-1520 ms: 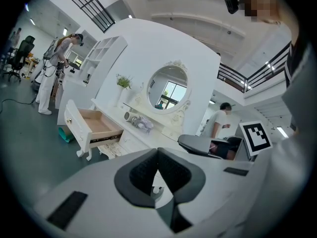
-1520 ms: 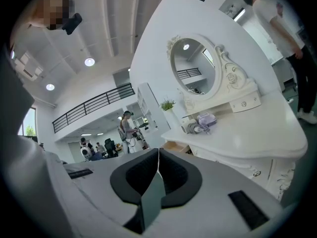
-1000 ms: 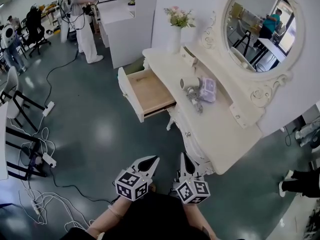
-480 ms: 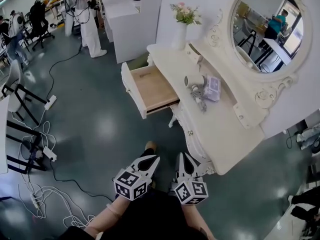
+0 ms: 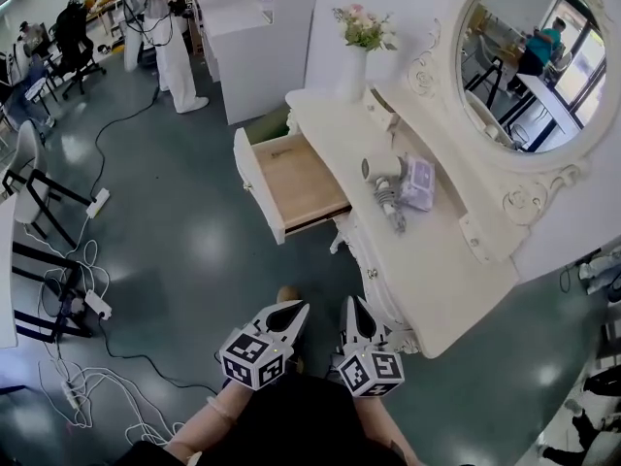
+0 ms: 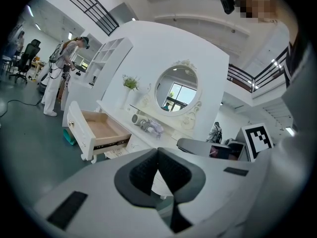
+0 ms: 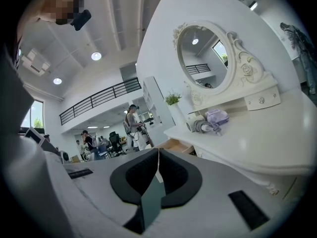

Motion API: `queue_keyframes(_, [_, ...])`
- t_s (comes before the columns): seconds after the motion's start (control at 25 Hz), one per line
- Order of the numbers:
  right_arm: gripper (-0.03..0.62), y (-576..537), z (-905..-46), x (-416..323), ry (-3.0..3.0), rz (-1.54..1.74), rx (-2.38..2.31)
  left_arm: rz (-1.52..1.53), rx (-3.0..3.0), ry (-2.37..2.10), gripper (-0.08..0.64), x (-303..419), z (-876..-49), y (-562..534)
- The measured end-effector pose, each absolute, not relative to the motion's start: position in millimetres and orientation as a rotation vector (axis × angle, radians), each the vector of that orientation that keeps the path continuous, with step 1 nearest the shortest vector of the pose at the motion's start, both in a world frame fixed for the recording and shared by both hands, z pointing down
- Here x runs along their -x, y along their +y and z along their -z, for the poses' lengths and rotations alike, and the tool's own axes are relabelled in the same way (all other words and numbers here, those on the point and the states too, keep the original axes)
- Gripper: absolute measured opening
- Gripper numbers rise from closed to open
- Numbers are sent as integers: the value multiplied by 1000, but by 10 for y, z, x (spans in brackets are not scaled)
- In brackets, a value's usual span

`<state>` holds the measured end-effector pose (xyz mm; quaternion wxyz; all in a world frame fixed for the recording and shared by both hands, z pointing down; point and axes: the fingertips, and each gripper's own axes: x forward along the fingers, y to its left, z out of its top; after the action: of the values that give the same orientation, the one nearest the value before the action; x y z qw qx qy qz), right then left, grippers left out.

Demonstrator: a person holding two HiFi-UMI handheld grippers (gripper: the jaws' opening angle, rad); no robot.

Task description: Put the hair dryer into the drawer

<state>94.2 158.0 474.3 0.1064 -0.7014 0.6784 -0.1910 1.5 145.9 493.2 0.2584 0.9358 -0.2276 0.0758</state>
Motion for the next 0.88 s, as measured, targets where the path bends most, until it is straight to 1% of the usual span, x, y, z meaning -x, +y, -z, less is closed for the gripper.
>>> queue_keyframes(0.72, [23, 189, -4587, -1535, 1962, 562, 2112, -221, -2511, -509, 0, -685, -4829, 158])
queue_keyframes(0.88, [23, -131, -4580, -1573, 2026, 617, 2058, -197, -2526, -468, 0, -812, -4706, -124])
